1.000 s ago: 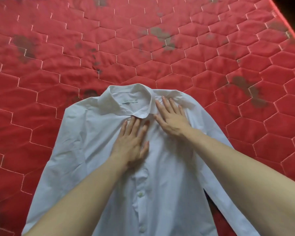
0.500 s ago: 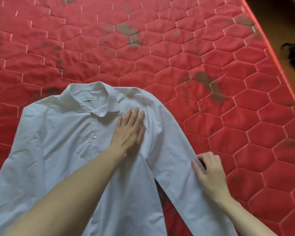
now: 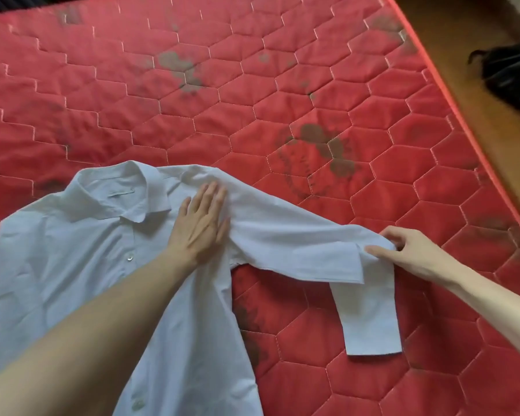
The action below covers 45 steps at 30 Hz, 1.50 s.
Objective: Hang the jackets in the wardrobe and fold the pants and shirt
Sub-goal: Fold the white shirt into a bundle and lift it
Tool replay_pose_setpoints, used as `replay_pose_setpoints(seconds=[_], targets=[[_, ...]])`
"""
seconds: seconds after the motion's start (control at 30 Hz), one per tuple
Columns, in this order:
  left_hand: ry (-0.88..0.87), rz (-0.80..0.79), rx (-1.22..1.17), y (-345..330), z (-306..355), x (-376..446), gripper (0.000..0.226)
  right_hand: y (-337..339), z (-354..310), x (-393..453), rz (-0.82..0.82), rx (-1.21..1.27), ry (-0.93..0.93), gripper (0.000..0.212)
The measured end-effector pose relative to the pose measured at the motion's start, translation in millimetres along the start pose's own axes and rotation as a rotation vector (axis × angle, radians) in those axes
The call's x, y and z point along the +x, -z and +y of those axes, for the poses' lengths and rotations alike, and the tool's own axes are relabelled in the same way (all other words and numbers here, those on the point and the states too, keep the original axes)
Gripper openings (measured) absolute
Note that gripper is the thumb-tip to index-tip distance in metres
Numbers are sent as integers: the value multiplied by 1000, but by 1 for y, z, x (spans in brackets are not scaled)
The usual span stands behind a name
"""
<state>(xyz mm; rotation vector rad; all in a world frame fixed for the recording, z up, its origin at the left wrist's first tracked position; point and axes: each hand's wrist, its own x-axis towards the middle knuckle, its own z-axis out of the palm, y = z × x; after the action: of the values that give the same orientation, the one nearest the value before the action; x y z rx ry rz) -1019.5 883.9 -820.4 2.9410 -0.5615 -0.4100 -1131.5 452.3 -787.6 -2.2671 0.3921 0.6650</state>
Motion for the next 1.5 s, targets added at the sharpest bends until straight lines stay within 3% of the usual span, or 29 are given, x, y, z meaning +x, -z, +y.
replay_pose_setpoints(seconds=[0.1, 0.27, 0.33, 0.43, 0.53, 0.63, 0.73, 0.87, 0.97, 1.07, 1.17, 1.23, 1.33, 1.4, 1.5], targets=[[1, -82, -26, -5, 9, 21, 72, 8, 6, -10, -140, 159, -5, 48], [53, -117, -9, -13, 14, 35, 76, 35, -1, -4, 306, 272, 78, 49], [58, -119, 1, -16, 12, 36, 79, 39, 1, -3, 343, 279, 85, 42], [61, -99, 2, -17, 14, 35, 78, 35, 14, -8, 155, 186, -11, 22], [33, -1, 18, -16, 18, 27, 71, 35, 28, -17, -14, 239, -99, 47], [-237, 58, 66, -15, 28, 18, 69, 43, 41, -27, -151, 209, -141, 51], [-450, -53, 60, -13, 46, 16, 68, 52, 49, -41, -355, 185, -181, 58], [-441, -108, 66, -10, 84, 26, 70, 59, 48, -54, -460, 154, -240, 46], [-342, -59, -86, -7, 123, 38, 58, 47, 53, -55, -280, 138, -199, 37], [-258, -36, -70, -7, 157, 57, 57, 44, 61, -54, -42, 347, -182, 7], [-226, -144, 109, -5, 172, 79, 21, 63, 73, -55, -18, 451, -266, 13], [-224, -109, 69, -1, 169, 89, 13, 80, 84, -58, -16, 429, -301, 23], [-153, 76, -121, 4, 158, 97, 8, 95, 98, -60, 134, 322, -346, 23], [-71, 147, -182, 8, 159, 94, 18, 94, 105, -57, 311, 307, -336, 20], [35, 256, -117, 3, 160, 70, 32, 76, 105, -52, 572, 499, -370, 20]])
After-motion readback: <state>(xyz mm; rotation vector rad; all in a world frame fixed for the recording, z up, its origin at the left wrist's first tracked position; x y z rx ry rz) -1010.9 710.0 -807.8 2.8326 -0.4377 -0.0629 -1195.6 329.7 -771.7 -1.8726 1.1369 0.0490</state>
